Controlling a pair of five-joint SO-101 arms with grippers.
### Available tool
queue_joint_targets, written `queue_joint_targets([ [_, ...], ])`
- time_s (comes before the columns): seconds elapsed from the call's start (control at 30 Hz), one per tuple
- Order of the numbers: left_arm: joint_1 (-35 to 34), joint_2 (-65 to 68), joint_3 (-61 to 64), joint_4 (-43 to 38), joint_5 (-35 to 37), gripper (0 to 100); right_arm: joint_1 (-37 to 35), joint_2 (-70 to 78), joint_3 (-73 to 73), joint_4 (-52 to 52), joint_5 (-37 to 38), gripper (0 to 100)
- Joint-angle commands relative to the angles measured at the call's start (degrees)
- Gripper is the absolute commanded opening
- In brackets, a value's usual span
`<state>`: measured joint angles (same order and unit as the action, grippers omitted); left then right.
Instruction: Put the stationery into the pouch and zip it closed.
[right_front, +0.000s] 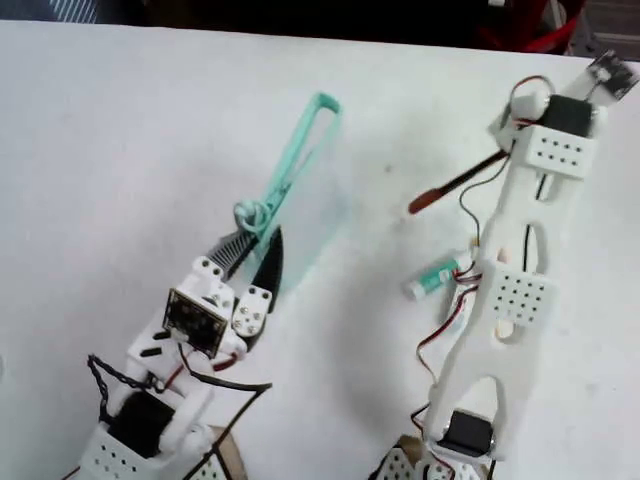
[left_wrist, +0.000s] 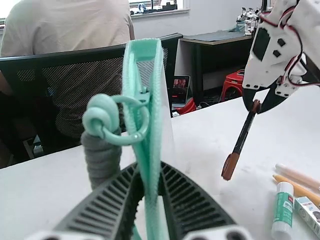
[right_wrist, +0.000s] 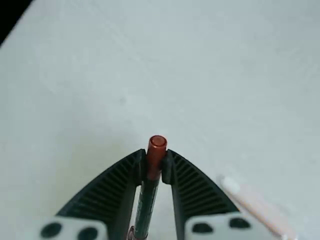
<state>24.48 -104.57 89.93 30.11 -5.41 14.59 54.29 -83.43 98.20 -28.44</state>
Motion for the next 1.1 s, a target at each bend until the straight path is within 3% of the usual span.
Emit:
queue_joint_targets([
  [0.0,-0.04,-0.13,0.09,-0.53,-0.44,2,0.22,-10.42,-2.73,0.31,4.04,1.8],
  [0.23,0.75,-0.13,0.09,-0.53,-0.35,2,-5.32,-33.27,-2.99,0.22,5.19,1.8],
  [0.43,5.32,0.22,0.09,0.0,-0.7,2,-22.37,-54.37,-2.37,-2.15,21.8,1.8],
  [0.57,6.46,0.22,-0.09,0.7,-0.62,2,-31.34,-60.35,-2.29,-3.65,30.24,1.8],
  [0.7,6.46,0.22,-1.05,0.7,-0.44,2,-34.07,-59.82,-1.67,-4.0,33.49,1.8],
  [1.07,6.37,0.22,-1.14,0.7,-0.44,2,-34.33,-56.84,3.69,-1.63,33.76,1.8],
])
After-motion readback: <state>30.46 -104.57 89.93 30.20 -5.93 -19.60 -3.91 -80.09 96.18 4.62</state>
